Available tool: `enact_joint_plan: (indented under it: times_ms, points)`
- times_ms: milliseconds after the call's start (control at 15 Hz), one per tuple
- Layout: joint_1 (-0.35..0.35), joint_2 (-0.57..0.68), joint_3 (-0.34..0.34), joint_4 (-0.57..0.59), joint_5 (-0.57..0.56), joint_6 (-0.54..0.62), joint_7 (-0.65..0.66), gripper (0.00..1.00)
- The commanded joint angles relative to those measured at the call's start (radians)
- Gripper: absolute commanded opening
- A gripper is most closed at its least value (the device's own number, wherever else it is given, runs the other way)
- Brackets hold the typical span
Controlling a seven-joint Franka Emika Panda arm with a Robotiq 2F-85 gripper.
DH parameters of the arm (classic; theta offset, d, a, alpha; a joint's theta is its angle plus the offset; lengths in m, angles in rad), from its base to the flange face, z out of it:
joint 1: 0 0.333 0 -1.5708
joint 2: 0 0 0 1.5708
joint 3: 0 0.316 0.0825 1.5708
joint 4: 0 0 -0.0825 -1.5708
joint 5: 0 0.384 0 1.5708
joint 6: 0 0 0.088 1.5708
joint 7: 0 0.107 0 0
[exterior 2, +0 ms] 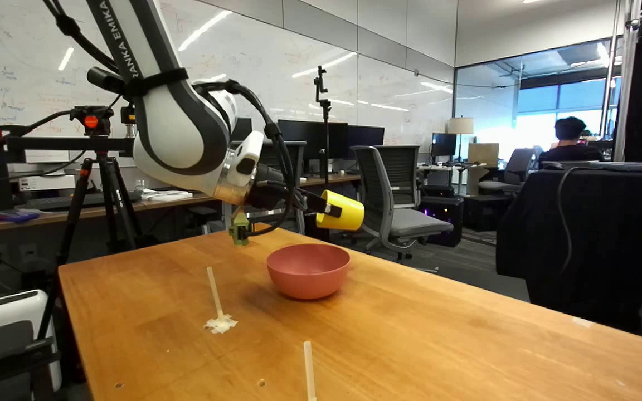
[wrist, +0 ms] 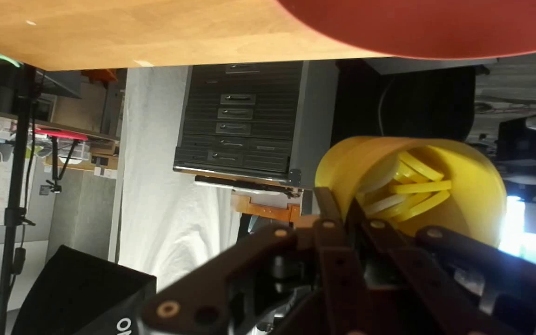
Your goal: Pour the contents in the cup into the bowl
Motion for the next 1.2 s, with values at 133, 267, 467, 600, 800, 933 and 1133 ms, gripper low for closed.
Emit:
enact_joint_plan:
  times_ms: [133, 267, 467, 600, 800, 933, 1133]
  points:
    - [-0.011, -0.027, 0.033, -0.043, -0.067, -0.093, 0.079, 0.05]
    - [-0.011, -0.027, 0.036, -0.049, -0.077, -0.111, 0.09, 0.05]
    - [-0.009, -0.027, 0.039, -0.057, -0.091, -0.139, 0.105, 0.05]
    - [-0.008, -0.029, 0.041, -0.062, -0.101, -0.16, 0.115, 0.05]
    - [-0.007, -0.03, 0.042, -0.067, -0.119, -0.193, 0.128, 0.05]
    - [-0.006, -0.03, 0.043, -0.069, -0.129, -0.21, 0.134, 0.05]
    - [-0.004, -0.023, 0.043, -0.078, -0.145, -0.242, 0.139, 0.05]
